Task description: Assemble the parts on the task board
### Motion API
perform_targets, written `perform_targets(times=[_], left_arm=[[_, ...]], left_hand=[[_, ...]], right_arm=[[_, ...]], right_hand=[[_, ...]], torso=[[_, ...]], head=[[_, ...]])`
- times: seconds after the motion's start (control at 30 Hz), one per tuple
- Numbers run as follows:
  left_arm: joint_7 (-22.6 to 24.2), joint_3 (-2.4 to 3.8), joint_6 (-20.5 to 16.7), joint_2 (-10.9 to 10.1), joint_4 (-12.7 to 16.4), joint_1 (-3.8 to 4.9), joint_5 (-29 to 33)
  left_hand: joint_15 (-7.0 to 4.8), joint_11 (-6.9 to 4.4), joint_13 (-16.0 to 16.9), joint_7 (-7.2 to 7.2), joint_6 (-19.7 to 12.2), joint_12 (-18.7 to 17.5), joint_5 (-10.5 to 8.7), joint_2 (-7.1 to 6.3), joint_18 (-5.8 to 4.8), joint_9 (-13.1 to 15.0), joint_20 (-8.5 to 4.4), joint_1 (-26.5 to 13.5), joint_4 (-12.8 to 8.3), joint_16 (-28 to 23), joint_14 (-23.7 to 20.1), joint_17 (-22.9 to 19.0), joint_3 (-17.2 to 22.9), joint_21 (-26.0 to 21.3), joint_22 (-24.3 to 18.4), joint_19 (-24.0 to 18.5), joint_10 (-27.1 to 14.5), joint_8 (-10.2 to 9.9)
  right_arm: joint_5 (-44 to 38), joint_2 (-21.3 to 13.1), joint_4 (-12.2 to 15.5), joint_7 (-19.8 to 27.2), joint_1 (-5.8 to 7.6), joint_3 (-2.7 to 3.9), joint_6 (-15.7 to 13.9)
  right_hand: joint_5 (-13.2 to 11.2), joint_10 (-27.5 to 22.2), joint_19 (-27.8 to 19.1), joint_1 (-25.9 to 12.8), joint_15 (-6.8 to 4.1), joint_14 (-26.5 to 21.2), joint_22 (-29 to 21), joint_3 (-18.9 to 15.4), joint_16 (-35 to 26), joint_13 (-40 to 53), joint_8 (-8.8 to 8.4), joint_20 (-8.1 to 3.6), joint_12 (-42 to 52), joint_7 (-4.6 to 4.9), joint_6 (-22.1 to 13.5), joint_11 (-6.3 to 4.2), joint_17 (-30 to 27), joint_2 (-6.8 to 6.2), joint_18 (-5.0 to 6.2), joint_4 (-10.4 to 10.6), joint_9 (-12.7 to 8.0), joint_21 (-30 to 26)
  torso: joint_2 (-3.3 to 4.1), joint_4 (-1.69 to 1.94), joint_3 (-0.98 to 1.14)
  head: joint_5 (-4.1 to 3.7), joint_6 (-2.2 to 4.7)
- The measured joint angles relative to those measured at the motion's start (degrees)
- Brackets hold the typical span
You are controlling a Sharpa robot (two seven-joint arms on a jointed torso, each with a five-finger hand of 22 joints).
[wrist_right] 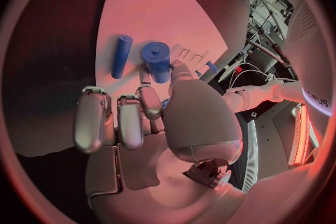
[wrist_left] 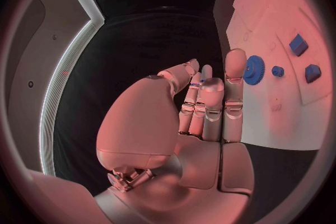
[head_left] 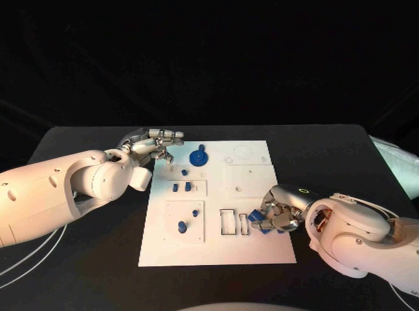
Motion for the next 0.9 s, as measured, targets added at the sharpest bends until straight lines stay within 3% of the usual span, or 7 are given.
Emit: perform_targets(times=[0.1, 0.23, 0.33, 0.6, 0.9], left_arm=[[-0.01, 0.0, 0.0, -0.02, 0.01, -0.01, 0.0], [-0.01, 0.0, 0.0, -0.02, 0.01, -0.01, 0.0], [-0.02, 0.0, 0.0, -0.02, 0.01, -0.02, 0.0], [-0.02, 0.0, 0.0, 0.04, -0.03, -0.09, 0.0], [-0.04, 0.0, 0.03, 0.11, -0.06, -0.17, 0.0]], left_hand=[[0.0, 0.0, 0.0, 0.0, 0.0, 0.0, 0.0, 0.0, 0.0, 0.0, 0.0, 0.0, 0.0, 0.0, 0.0, 0.0, 0.0, 0.0, 0.0, 0.0, 0.0, 0.0], [0.0, 0.0, 0.0, 0.0, 0.0, 0.0, 0.0, 0.0, 0.0, 0.0, 0.0, 0.0, 0.0, 0.0, 0.0, 0.0, 0.0, 0.0, 0.0, 0.0, 0.0, 0.0], [0.0, 0.0, -0.01, 0.0, 0.0, 0.0, 0.0, 0.0, 0.0, 0.0, 0.0, 0.0, 0.0, 0.0, 0.0, 0.0, 0.0, 0.0, 0.0, 0.0, 0.0, 0.0], [0.0, 0.0, -0.01, -0.19, -0.19, 0.0, 0.0, 0.0, 0.0, 0.0, 0.0, 0.0, 0.0, 0.0, 0.0, -0.05, 0.0, -0.21, -0.08, 0.0, 0.0, 0.22], [0.0, -0.21, -0.02, -0.2, -0.2, 0.0, 0.0, 0.0, 0.0, 0.0, 0.0, 0.0, 0.0, 0.0, 0.0, -0.05, 0.0, -0.21, -0.08, 0.0, -0.2, 0.22]], right_arm=[[-0.01, 0.1, -0.07, 0.0, -0.11, -0.03, -0.52], [0.02, -0.05, 0.16, 0.02, -0.32, -0.2, -1.81], [0.24, -0.64, 0.54, 0.04, -0.5, -0.42, -3.56], [2.18, -1.06, 2.82, 0.59, 0.05, -0.27, -8.89], [5.67, 1.84, 2.92, 1.11, 0.27, -0.26, -10.42]], right_hand=[[0.79, 0.47, 0.0, 0.69, -0.2, 0.14, 0.34, 0.09, 0.27, 0.84, 0.92, 0.0, 0.5, -0.7, 0.93, -0.47, 0.0, 1.55, 0.0, -0.14, 0.36, 0.16], [1.67, 1.02, 0.02, 1.85, -0.74, 0.1, 0.34, 0.99, 0.27, 1.74, 1.63, -0.41, 0.65, -1.21, 1.82, -1.01, 0.0, 2.7, 0.0, -0.8, 0.81, 0.16], [2.12, 1.22, 0.09, 1.91, -1.24, 0.0, 0.63, 1.81, 0.27, 2.2, 1.68, -0.54, 1.05, -1.32, 1.92, -1.22, 0.0, 2.76, 0.01, -1.17, 0.81, 0.52], [3.43, 1.42, 0.09, 1.91, -1.25, 0.0, 0.69, 2.16, 0.47, 2.78, 1.68, -0.94, 1.1, -1.32, 1.91, -1.42, -0.01, 2.75, 0.0, -0.68, 0.8, 0.53], [4.32, 1.66, 0.29, 1.91, -1.45, 0.21, 0.86, 1.93, 0.45, 3.17, 1.68, -1.14, 1.09, -1.33, 1.91, -1.59, -0.01, 2.75, 0.0, -0.44, 0.8, 0.52]], torso=[[-0.03, -0.01, -0.03], [-0.04, -0.04, -0.03], [-0.05, -0.04, -0.03], [-0.07, 0.02, -0.07], [-0.03, 0.04, -0.03]], head=[[0.02, -0.02], [0.02, -0.03], [0.02, -0.03], [-0.01, 0.24], [0.34, 0.29]])
